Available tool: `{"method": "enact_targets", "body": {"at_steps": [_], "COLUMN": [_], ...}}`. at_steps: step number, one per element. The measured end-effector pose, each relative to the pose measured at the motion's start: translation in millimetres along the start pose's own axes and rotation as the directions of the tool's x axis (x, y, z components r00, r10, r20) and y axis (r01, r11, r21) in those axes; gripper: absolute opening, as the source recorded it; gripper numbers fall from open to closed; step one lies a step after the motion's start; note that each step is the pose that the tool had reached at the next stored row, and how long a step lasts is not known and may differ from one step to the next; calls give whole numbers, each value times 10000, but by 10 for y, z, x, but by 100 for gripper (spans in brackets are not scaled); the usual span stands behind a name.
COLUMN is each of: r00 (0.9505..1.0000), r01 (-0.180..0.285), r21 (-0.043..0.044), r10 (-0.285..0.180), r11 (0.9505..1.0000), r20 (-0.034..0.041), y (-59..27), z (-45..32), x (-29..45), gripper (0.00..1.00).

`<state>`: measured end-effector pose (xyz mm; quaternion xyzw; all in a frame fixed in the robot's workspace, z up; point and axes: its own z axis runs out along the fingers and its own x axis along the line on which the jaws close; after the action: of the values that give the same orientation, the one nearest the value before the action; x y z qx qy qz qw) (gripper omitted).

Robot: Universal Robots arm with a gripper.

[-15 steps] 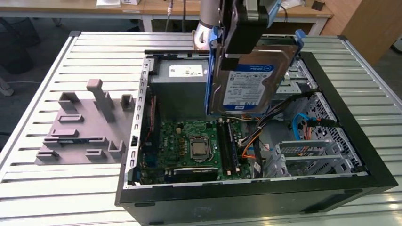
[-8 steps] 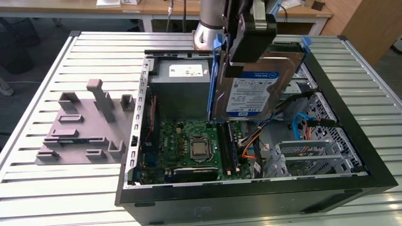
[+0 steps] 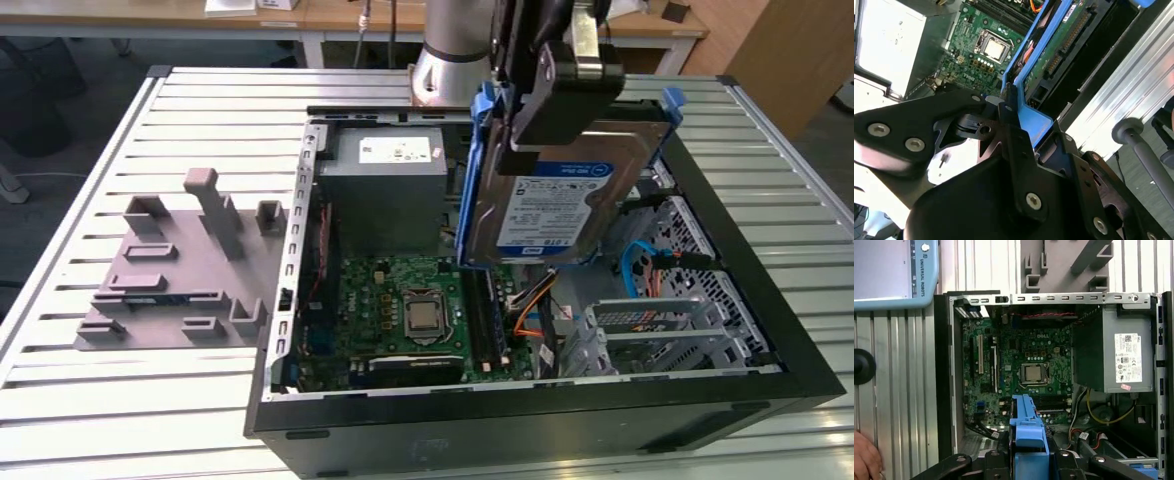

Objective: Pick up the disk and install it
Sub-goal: 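Insert the disk into the insertion slot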

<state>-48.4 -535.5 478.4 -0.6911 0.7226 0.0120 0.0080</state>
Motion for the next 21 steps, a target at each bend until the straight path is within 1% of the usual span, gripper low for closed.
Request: {"method": "enact_targets", "body": {"at_steps": [5, 9, 10, 14, 16, 17, 18, 21], "r00": [10000, 10000, 10000, 10000, 10000, 10000, 10000, 10000], "r01": [0, -1, -1, -1, 0, 0, -1, -1], "r21": [1, 1, 0, 0, 0, 1, 0, 0], "r10": [0, 1, 1, 1, 0, 0, 1, 1], "r11": [10000, 10000, 10000, 10000, 10000, 10000, 10000, 10000], "r20": [2, 2, -1, 0, 0, 1, 0, -2], "y": [-25, -41, -51, -80, -105, -152, -174, -217], "z": [11, 19, 21, 29, 33, 40, 44, 52], "x": [45, 114, 146, 213, 234, 250, 253, 268], "gripper": [36, 36, 36, 36, 36, 36, 36, 36]}}
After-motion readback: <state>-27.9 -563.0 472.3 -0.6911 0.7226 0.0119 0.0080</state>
